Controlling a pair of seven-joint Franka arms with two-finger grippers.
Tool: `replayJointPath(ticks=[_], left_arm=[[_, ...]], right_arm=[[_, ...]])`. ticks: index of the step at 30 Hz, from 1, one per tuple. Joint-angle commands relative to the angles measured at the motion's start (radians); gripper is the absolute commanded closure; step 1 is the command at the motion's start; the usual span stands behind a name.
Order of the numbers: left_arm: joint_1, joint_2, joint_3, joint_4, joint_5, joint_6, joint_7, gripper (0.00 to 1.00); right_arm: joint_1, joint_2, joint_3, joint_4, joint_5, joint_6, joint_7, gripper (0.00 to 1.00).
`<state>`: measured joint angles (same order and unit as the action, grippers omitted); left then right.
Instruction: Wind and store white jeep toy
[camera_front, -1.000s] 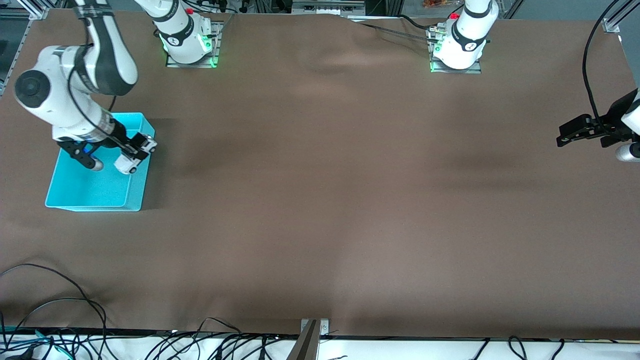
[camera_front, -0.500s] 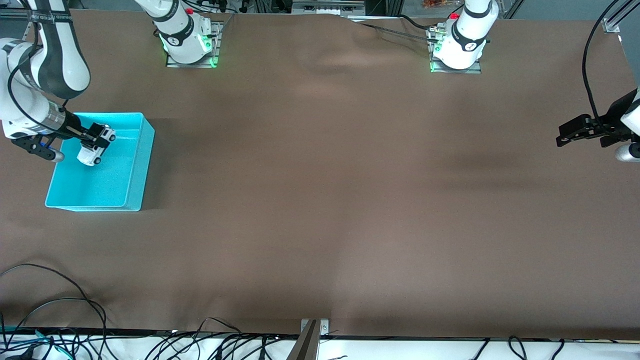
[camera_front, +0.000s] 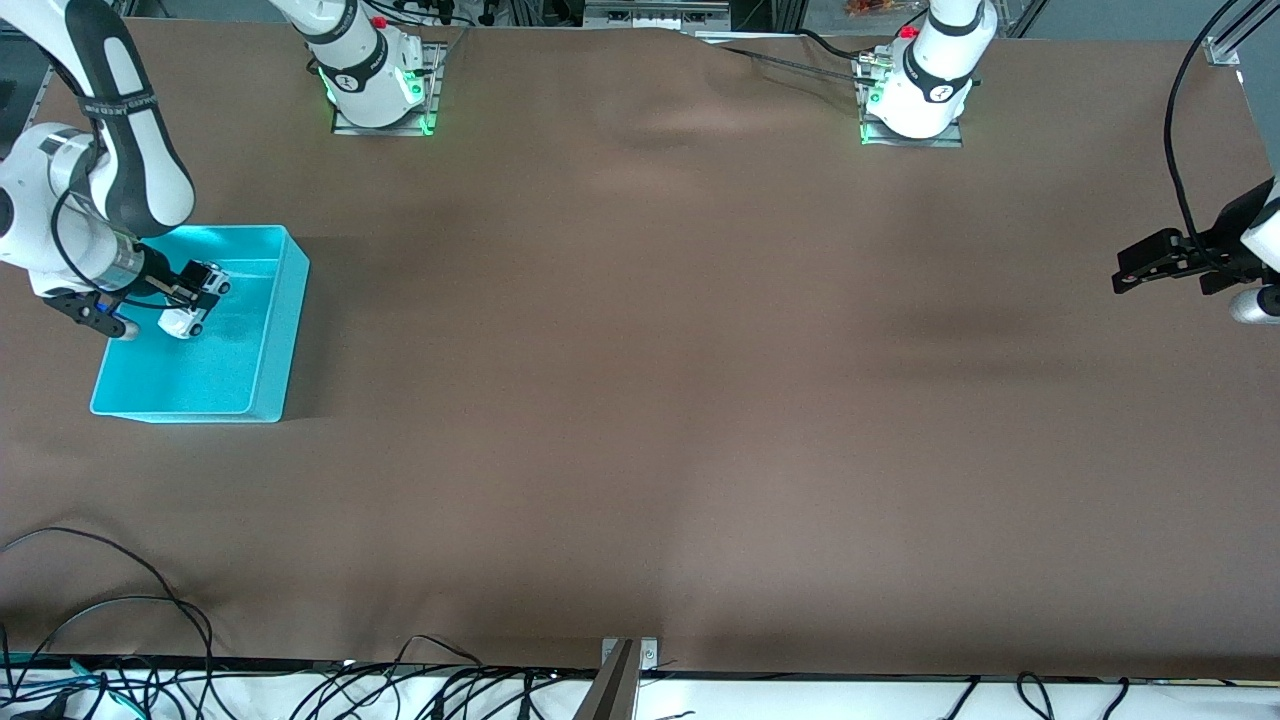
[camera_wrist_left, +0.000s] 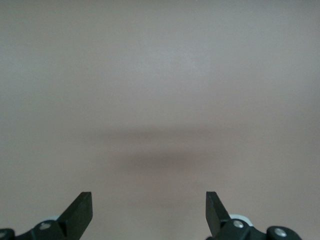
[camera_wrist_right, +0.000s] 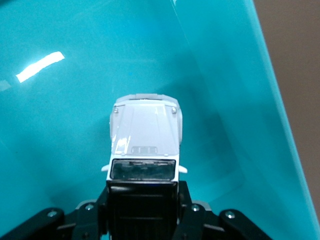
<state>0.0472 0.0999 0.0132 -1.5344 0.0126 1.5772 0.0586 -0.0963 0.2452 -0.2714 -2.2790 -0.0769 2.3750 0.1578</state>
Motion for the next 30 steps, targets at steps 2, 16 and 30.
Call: replayJointPath(ticks=[2, 16, 30], left_arm=[[-0.003, -0.006, 0.005, -0.003, -0.028, -0.01, 0.006, 0.0], [-0.003, -0.006, 0.005, -0.003, -0.028, -0.01, 0.006, 0.0], [-0.003, -0.006, 0.005, -0.003, -0.028, -0.01, 0.006, 0.0]], right_arm=[[0.001, 0.054, -0.002, 0.013, -0.003, 0.041, 0.009, 1.0], [-0.008, 0.115, -0.002, 0.012, -0.003, 0.105, 0.009, 0.87], [-0.008, 0.065, -0.002, -0.017, -0.003, 0.096, 0.037, 0.1]])
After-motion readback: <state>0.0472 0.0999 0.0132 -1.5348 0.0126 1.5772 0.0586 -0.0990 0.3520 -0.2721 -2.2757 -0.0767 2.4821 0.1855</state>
